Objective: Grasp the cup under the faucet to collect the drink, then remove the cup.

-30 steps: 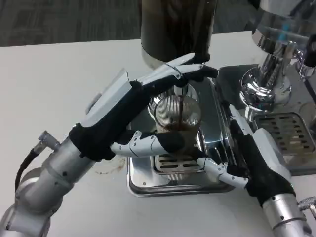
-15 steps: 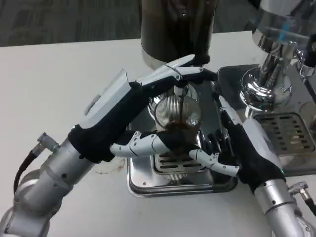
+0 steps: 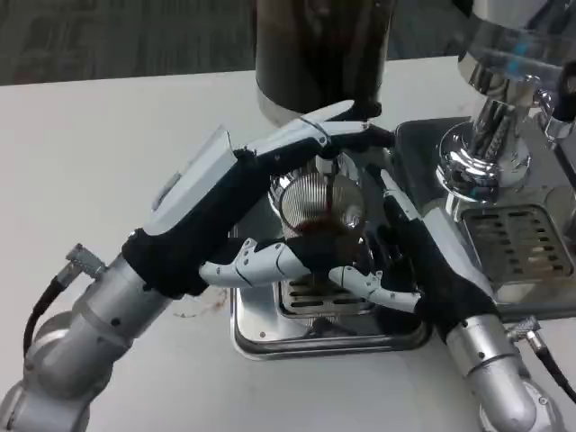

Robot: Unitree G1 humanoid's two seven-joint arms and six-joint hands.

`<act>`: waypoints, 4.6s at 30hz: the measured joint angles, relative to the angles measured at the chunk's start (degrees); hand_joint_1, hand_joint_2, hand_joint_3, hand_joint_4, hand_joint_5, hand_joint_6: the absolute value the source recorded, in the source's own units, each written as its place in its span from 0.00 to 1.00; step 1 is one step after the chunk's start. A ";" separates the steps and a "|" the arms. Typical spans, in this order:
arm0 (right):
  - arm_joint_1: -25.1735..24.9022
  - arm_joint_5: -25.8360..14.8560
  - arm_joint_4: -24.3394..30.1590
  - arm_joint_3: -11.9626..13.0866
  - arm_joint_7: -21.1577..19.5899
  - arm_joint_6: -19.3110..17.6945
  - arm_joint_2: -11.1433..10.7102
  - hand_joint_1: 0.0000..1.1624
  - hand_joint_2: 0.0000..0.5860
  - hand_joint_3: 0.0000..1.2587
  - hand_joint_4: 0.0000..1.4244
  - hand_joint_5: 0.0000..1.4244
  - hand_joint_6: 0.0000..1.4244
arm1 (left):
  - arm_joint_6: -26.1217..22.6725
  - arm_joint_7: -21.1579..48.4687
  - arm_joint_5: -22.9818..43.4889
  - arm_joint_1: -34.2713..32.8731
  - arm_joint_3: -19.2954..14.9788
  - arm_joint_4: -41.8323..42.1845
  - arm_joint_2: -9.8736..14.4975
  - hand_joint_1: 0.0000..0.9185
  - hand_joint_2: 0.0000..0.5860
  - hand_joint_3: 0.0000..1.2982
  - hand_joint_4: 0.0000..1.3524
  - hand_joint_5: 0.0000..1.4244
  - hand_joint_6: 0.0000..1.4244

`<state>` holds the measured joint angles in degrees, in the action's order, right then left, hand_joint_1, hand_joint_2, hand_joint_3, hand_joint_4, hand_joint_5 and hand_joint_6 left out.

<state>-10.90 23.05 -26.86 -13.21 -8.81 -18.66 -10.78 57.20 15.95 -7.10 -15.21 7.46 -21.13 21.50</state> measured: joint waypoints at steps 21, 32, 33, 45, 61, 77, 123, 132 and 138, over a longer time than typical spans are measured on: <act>-1.22 -0.04 -2.40 0.09 0.05 -1.33 1.04 0.52 0.33 0.00 0.00 0.00 0.04 | -0.90 -8.90 -2.14 1.46 -10.51 3.93 -0.81 0.00 0.30 0.18 0.03 0.14 0.11; -1.19 0.02 -2.40 0.18 -0.17 -2.25 1.30 0.51 0.32 0.00 0.00 0.00 0.04 | -0.35 -15.97 -5.56 9.05 -19.78 4.39 -0.51 0.00 0.30 0.15 0.00 0.12 0.08; -1.19 0.05 -2.40 0.17 -0.30 -2.27 1.31 0.51 0.32 0.00 0.00 0.00 0.04 | -0.38 -16.41 -5.80 9.71 -20.27 3.78 -0.12 0.00 0.29 0.15 0.00 0.12 0.08; -1.92 0.03 -4.26 0.14 -0.60 -2.91 1.56 0.51 0.31 0.00 0.00 0.00 0.05 | -2.74 -24.20 -13.19 19.75 -23.01 -3.43 1.12 0.00 0.28 0.11 0.00 0.08 0.04; -2.31 0.01 -4.74 0.21 -0.81 -3.03 2.17 0.52 0.31 0.00 0.00 0.00 0.06 | -5.17 -31.18 -23.01 19.15 -14.43 -13.90 4.20 0.00 0.28 0.10 0.00 0.03 0.00; -5.79 -3.41 -9.55 1.18 0.55 -4.12 3.53 0.63 0.27 0.00 0.00 0.00 0.09 | -7.33 -34.09 -25.82 19.35 -8.86 -12.41 5.46 0.00 0.29 0.10 0.00 0.03 0.00; -10.40 -5.25 -17.48 1.45 -2.89 -8.14 5.86 0.87 0.16 0.48 0.41 0.40 0.38 | -8.01 -35.36 -22.84 21.33 -9.18 -10.60 5.70 0.00 0.34 0.19 0.00 0.06 0.00; -10.19 -4.62 -17.46 1.44 -4.49 -8.90 5.83 0.88 0.12 0.55 0.47 0.45 0.42 | -8.02 -35.35 -22.69 21.31 -9.15 -10.57 5.70 0.00 0.34 0.20 0.00 0.06 0.00; -10.10 -4.44 -17.45 1.43 -4.95 -9.02 5.84 0.89 0.11 0.57 0.48 0.47 0.43 | -8.02 -35.35 -22.58 21.25 -9.12 -10.57 5.70 0.00 0.34 0.20 0.00 0.06 0.00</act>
<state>-20.99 18.60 -44.31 -11.78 -13.76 -27.68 -4.95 49.17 -19.41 -29.68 6.04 -1.66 -31.71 27.20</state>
